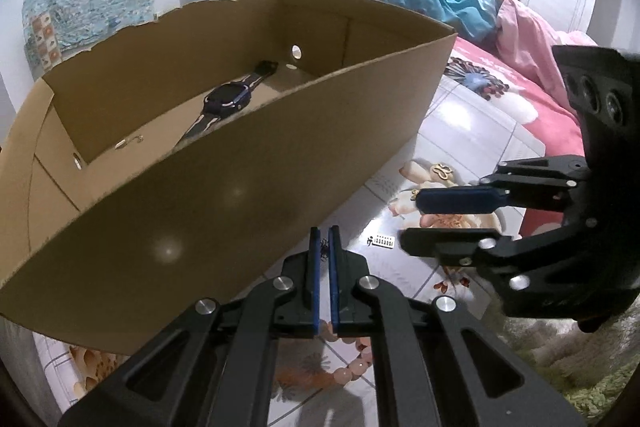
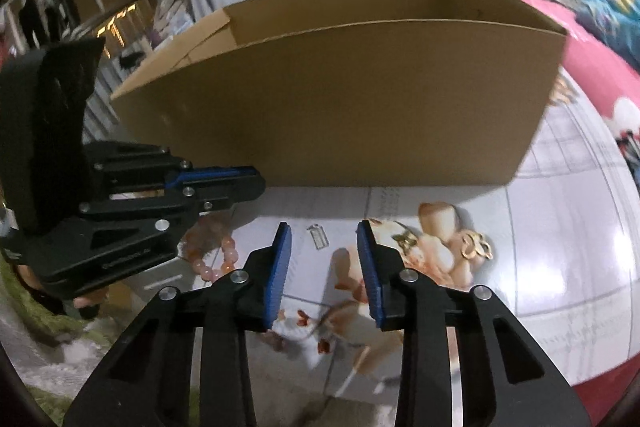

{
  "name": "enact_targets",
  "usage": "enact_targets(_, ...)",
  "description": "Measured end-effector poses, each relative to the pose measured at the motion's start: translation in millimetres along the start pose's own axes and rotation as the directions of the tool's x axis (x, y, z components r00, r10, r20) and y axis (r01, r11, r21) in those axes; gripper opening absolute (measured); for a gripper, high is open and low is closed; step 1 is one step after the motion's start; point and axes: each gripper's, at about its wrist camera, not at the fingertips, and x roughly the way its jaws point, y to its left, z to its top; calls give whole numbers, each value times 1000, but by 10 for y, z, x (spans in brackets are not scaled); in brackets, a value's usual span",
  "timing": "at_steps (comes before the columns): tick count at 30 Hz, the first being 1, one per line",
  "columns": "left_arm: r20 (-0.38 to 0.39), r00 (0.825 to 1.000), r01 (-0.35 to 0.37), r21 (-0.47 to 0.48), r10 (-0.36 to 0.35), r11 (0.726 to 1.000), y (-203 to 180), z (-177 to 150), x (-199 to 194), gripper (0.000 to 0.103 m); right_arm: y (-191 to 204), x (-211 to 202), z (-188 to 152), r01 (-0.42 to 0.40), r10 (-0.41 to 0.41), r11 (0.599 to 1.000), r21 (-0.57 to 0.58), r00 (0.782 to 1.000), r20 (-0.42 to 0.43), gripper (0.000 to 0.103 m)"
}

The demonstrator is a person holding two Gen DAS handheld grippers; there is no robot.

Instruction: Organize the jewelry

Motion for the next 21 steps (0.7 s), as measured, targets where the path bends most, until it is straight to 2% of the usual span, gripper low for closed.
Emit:
enact_targets(6, -3, 1000, 7, 1, -7, 1000, -1, -19, 13, 3, 74, 192, 22, 43, -46, 996, -79, 998, -34, 14)
enact_targets(10, -3, 1000, 13, -1, -13, 1000, 9, -14, 26, 3, 148, 237, 7, 80, -85, 987, -138, 996, -32, 11)
enact_targets(12, -3, 1000, 17, -3, -17, 1000, 14, -17, 31, 3, 163, 243, 4, 77, -83, 986, -149, 996, -35, 3)
enact_targets(21, 0, 1000, 20, 0, -20, 1000, 12, -22, 22, 3, 65, 209, -19, 46, -49, 993, -109, 998, -27, 0)
